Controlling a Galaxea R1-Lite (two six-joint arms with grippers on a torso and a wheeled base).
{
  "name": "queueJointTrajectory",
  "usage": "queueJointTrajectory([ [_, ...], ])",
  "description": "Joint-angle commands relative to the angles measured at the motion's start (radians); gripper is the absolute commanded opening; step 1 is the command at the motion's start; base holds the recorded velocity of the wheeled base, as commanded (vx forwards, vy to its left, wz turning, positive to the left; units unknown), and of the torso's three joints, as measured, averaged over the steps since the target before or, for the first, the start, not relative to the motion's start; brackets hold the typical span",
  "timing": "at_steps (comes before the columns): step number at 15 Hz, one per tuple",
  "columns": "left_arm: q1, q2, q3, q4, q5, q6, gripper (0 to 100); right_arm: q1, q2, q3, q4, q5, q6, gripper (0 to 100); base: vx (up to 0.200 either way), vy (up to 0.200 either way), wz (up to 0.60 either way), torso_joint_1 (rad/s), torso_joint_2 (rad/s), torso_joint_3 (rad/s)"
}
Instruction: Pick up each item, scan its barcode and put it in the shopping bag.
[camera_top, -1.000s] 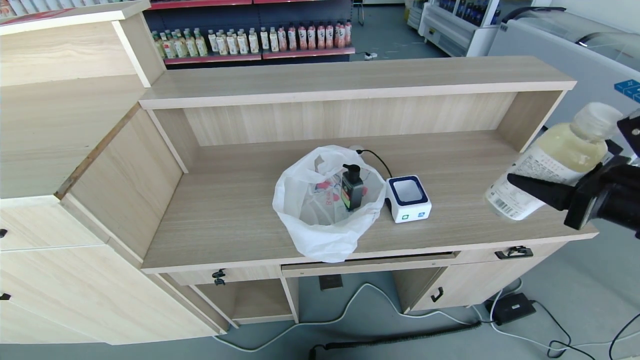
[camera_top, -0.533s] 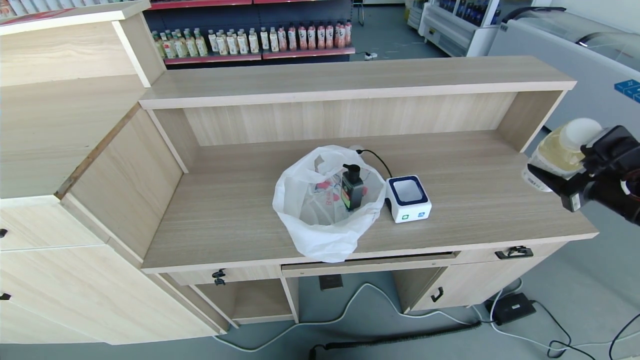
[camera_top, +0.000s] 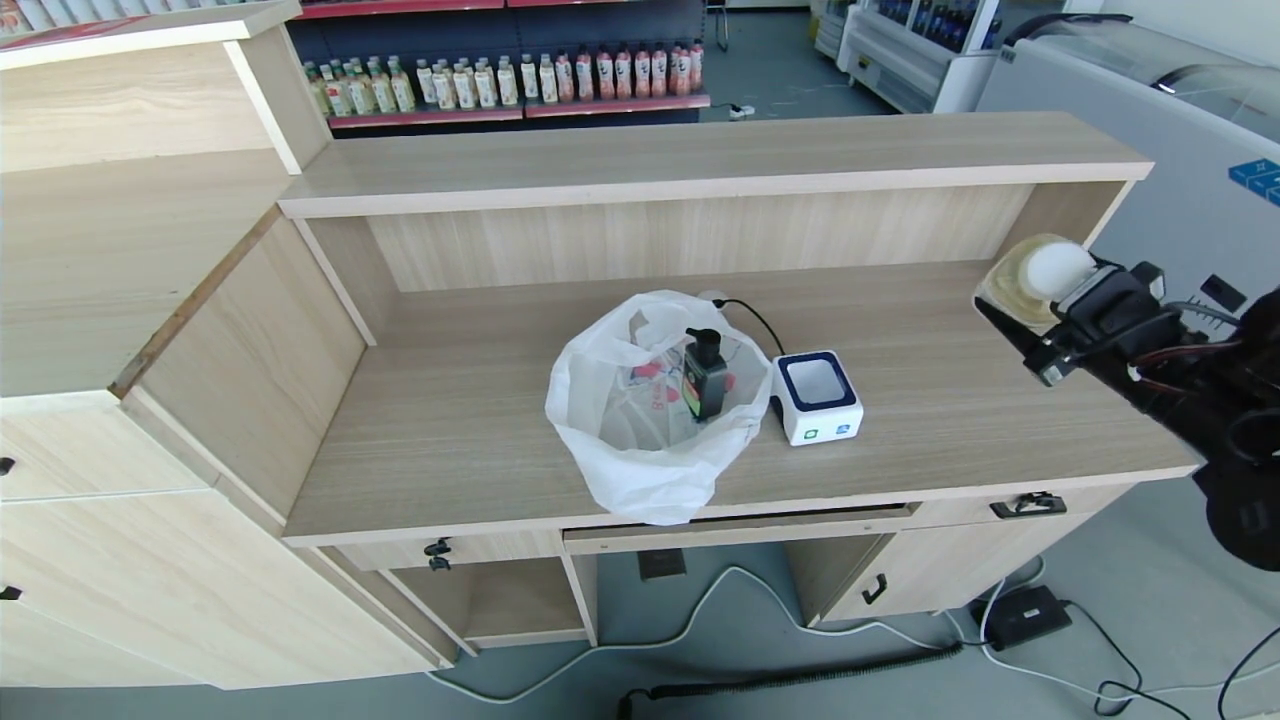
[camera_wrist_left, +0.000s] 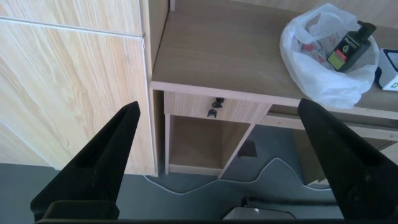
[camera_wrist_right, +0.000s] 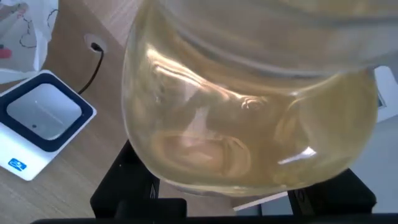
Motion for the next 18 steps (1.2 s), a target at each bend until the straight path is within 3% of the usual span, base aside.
queueJointTrajectory([
  [1,0.0,0.0,0.0,0.0,0.001,-0.001,100,0.039,0.116,-0.031,-0.071,0.002,-0.006,0,0.0,0.0,0.0,0.0,0.0,0.0],
  [3,0.0,0.0,0.0,0.0,0.001,-0.001,100,0.044,0.164,-0.043,-0.134,0.021,-0.023,0,0.0,0.0,0.0,0.0,0.0,0.0],
  [9,0.0,0.0,0.0,0.0,0.001,-0.001,100,0.044,0.262,-0.124,-0.134,0.146,-0.054,0,0.0,0.0,0.0,0.0,0.0,0.0],
  [13,0.0,0.0,0.0,0.0,0.001,-0.001,100,0.043,0.282,-0.164,-0.134,0.166,-0.048,0,0.0,0.0,0.0,0.0,0.0,0.0],
  [16,0.0,0.0,0.0,0.0,0.001,-0.001,100,0.044,0.316,-0.187,-0.134,0.235,-0.045,0,0.0,0.0,0.6,-0.002,0.0,0.004],
  [18,0.0,0.0,0.0,0.0,0.001,-0.001,100,0.044,0.342,-0.216,-0.134,0.261,-0.051,0,0.0,0.0,0.0,0.0,0.0,0.0],
])
